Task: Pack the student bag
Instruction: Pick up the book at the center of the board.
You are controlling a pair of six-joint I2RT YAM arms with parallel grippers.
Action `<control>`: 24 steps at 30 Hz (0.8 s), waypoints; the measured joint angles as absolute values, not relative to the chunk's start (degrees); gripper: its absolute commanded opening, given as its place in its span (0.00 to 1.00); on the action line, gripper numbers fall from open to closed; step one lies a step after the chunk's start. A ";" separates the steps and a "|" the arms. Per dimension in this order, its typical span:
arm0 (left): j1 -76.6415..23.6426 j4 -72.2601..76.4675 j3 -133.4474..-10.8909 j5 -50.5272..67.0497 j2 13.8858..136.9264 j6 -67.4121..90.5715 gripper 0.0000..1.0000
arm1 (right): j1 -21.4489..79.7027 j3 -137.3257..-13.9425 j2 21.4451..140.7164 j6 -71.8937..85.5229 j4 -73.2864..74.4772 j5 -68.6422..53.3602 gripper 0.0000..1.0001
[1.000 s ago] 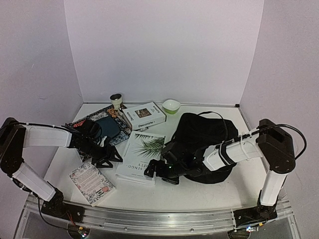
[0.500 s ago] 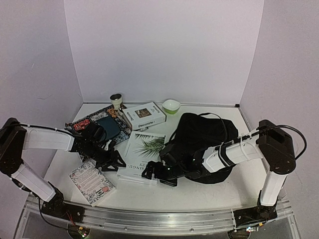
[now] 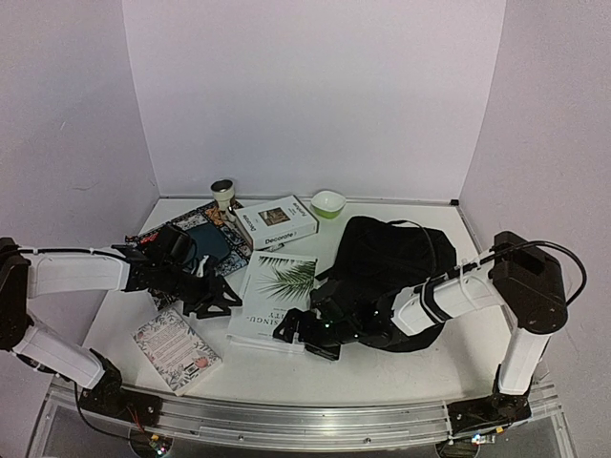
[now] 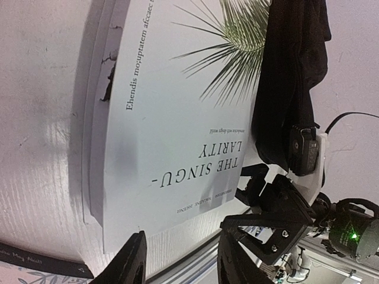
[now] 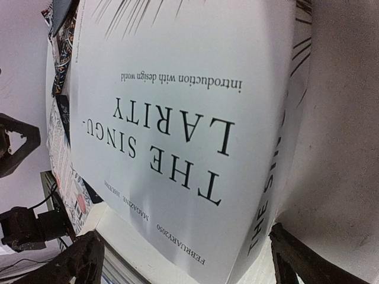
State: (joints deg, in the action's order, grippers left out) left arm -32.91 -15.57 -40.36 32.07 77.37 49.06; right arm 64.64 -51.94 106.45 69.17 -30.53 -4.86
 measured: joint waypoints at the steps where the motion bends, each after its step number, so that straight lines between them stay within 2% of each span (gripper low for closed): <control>1: -32.91 -15.57 -40.24 31.10 77.23 48.94 0.47 | 64.64 -51.78 106.39 69.35 -30.88 -4.82 0.98; 7: -32.91 -16.67 -37.16 26.53 77.41 47.93 0.47 | 64.64 -51.20 106.18 69.91 -31.70 -4.67 0.98; 14: -32.91 -17.35 -36.40 27.02 79.95 47.40 0.45 | 64.64 -51.20 106.17 69.91 -31.70 -4.68 0.98; 24: -32.97 -13.24 -32.86 32.43 81.19 48.52 0.33 | 64.64 -51.22 106.17 69.87 -31.70 -4.69 0.98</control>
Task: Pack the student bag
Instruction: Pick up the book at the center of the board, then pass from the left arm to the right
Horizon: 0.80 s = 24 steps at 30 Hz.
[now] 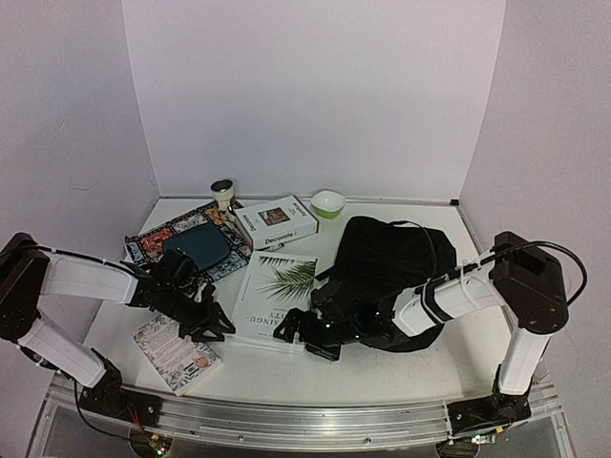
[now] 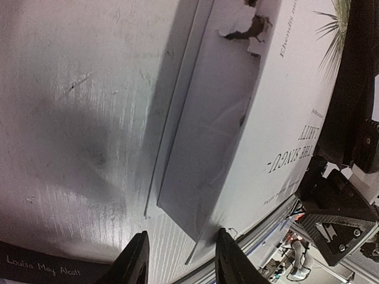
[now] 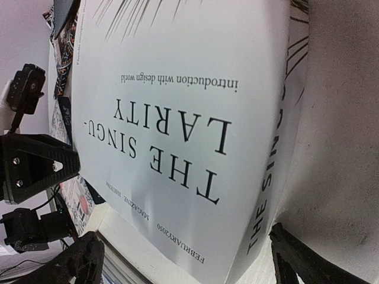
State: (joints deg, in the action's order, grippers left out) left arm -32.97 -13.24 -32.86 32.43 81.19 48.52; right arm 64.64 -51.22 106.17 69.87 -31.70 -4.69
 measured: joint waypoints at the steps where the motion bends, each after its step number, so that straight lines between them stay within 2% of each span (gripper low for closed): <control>1: -32.97 -12.90 -32.86 32.90 81.19 48.62 0.31 | 64.64 -51.22 106.17 69.87 -31.70 -4.69 0.98; 11: -32.95 -11.44 -32.88 35.80 80.22 51.38 0.08 | 64.64 -51.22 106.17 70.01 -31.74 -4.63 0.98; 17: -32.97 -11.13 -33.45 37.15 77.44 53.95 0.04 | 64.64 -50.54 106.17 71.23 -33.60 -4.64 0.98; 24: -32.97 -9.88 -34.00 38.24 75.44 57.23 0.03 | 64.64 -45.96 106.15 73.80 -43.18 -4.67 0.98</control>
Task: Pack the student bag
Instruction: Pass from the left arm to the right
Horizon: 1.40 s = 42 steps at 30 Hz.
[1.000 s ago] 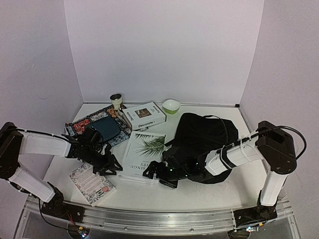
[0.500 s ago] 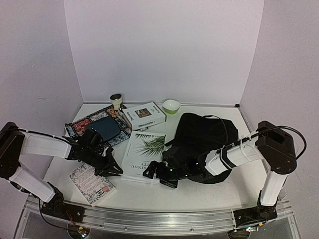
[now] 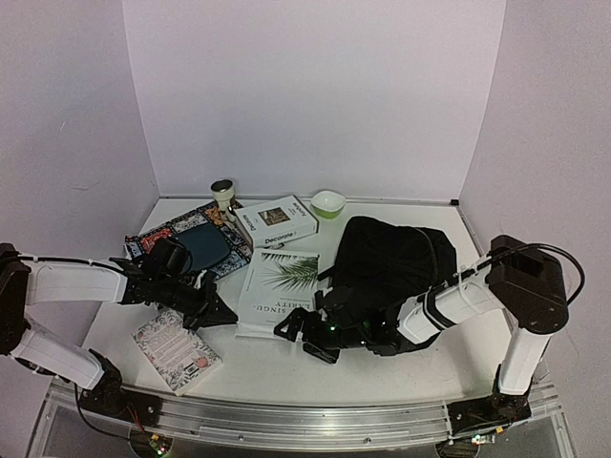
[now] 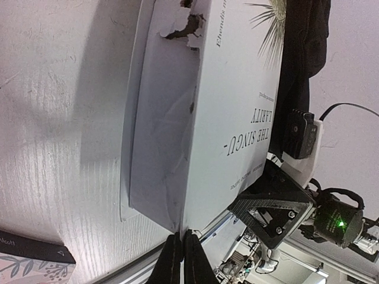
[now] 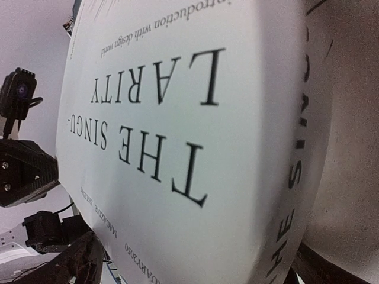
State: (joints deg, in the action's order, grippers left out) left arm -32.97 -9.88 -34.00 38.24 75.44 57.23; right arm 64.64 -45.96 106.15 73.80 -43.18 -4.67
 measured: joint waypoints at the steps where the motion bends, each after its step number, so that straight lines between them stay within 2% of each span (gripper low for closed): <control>1: -32.97 -9.80 -34.00 38.44 75.44 57.44 0.03 | 64.64 -45.30 106.15 74.15 -44.57 -4.65 0.98; 11: -32.96 -7.93 -32.98 39.43 75.30 58.57 0.02 | 64.64 -40.48 106.15 76.65 -58.66 -4.12 0.98; 20: -32.95 -7.34 -30.83 39.35 73.44 58.59 0.00 | 63.94 -39.57 106.80 78.30 -64.35 -2.94 0.95; 25: -32.95 -7.11 -30.34 39.43 72.81 58.64 0.00 | 63.19 -39.57 109.60 79.12 -68.40 -2.93 0.85; 29: -32.95 -6.87 -29.62 39.48 72.04 58.74 0.01 | 62.68 -39.21 111.80 80.08 -71.39 -3.17 0.73; 32: -32.95 -6.94 -28.90 39.49 71.31 58.87 0.06 | 62.64 -39.05 112.61 80.44 -72.30 -3.56 0.62; 36: -32.95 -7.32 -28.35 39.19 70.55 59.17 0.14 | 62.54 -38.98 112.73 80.21 -73.13 -4.12 0.53; 40: -32.95 -7.49 -28.36 38.29 70.01 59.80 0.28 | 62.22 -38.96 112.70 80.13 -74.71 -4.46 0.44; 42: -32.95 -7.57 -28.36 37.57 69.77 60.22 0.38 | 62.20 -38.96 112.56 80.17 -75.11 -4.65 0.40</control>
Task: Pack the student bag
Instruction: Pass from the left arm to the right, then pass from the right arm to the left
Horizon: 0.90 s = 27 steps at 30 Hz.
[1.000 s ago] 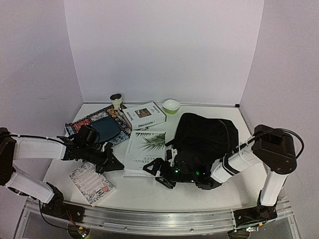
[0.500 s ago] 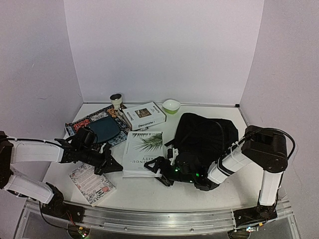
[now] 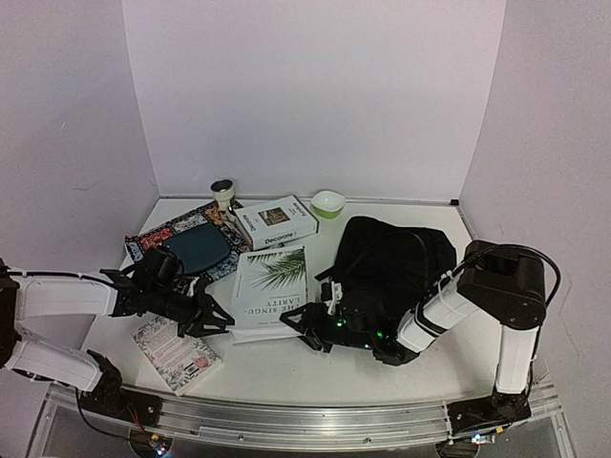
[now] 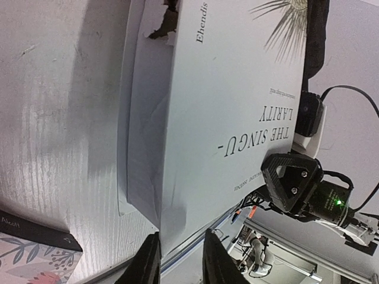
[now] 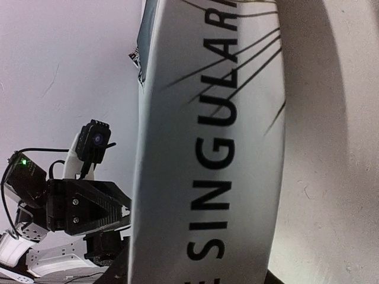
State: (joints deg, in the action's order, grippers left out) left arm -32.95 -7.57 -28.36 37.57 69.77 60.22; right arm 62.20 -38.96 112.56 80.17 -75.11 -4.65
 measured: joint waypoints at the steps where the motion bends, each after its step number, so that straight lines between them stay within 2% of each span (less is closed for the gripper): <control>1: -32.98 -7.61 -28.36 37.25 69.51 60.38 0.41 | 62.16 -38.96 112.37 80.18 -75.22 -4.75 0.38; 6: -32.93 -7.47 -28.51 35.23 67.03 61.33 0.64 | 62.06 -38.75 110.86 79.68 -74.61 -5.16 0.35; 11: -32.57 -7.48 -28.97 31.87 63.17 63.54 0.80 | 62.06 -38.57 107.88 78.88 -72.22 -5.04 0.35; 19: -32.56 -6.32 -28.99 25.92 58.19 69.56 0.89 | 62.01 -38.75 101.27 77.32 -72.26 -0.11 0.35; 27: -33.04 2.03 -28.97 22.33 55.74 75.60 0.95 | 61.91 -42.76 100.09 76.51 -72.25 5.34 0.38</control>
State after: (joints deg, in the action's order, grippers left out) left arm -33.04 2.03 -28.97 22.33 55.74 75.60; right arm 61.91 -42.76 100.09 76.51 -72.25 5.34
